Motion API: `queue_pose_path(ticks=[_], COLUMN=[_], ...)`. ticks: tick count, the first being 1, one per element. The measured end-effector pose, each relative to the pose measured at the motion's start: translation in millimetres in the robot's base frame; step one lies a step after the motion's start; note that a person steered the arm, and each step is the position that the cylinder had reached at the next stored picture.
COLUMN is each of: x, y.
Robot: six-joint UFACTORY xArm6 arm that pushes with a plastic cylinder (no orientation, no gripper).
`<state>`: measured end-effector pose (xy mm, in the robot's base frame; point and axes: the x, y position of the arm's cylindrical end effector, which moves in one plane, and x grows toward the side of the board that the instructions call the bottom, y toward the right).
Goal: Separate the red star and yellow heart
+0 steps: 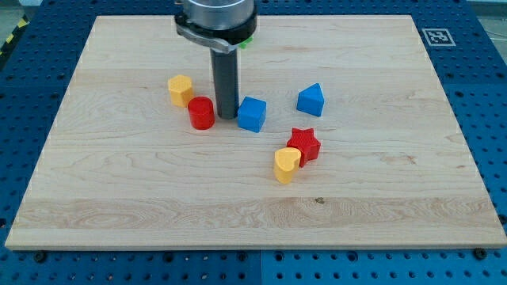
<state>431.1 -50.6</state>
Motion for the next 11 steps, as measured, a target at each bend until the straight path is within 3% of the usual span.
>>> queue_pose_path(ticks=[2,4,5,8,11], x=[1,71,78,76,19], y=[-52,-38,9,122,117])
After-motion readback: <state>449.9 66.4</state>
